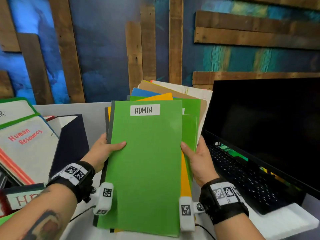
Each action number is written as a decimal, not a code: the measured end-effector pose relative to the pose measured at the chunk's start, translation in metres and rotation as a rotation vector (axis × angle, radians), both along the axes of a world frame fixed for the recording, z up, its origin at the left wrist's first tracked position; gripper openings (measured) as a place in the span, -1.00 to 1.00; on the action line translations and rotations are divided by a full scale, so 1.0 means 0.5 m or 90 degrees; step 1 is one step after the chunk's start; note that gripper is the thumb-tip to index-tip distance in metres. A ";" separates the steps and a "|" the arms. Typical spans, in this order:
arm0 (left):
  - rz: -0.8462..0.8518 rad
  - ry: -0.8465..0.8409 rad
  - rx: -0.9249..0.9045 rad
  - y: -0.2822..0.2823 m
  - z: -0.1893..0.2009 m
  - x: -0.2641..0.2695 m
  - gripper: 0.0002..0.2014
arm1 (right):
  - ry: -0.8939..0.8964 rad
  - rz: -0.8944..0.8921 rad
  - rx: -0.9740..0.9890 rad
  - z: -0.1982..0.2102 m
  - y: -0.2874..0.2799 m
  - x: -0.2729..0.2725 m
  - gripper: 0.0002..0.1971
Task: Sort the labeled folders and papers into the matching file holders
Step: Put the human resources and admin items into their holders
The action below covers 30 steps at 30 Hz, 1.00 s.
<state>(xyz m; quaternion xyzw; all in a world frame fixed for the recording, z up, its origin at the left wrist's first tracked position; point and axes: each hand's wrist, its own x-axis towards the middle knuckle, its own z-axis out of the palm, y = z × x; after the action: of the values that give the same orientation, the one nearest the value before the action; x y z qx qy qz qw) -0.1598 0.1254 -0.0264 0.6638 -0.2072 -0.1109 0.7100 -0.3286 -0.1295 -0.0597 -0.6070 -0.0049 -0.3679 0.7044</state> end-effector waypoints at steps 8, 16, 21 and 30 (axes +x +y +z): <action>-0.013 -0.210 -0.136 -0.020 0.112 -0.062 -0.23 | -0.100 -0.093 -0.130 0.063 0.036 -0.030 -0.72; -0.049 -0.098 -0.100 -0.012 0.025 -0.063 -0.10 | 0.013 -0.043 -0.156 0.008 0.050 -0.012 -0.36; -0.061 -0.079 -0.034 -0.015 0.030 -0.069 -0.10 | 0.050 -0.111 -0.089 -0.004 0.027 -0.003 -0.31; 0.030 -0.059 -0.097 -0.046 -0.005 -0.080 -0.44 | 0.058 -0.354 -0.052 -0.008 -0.021 -0.014 -0.56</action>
<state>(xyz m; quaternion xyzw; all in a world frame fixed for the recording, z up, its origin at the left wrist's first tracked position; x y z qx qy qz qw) -0.1999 0.1025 -0.0290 0.6172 -0.2322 -0.0477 0.7503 -0.3355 -0.1398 -0.0638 -0.6287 0.1789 -0.5185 0.5512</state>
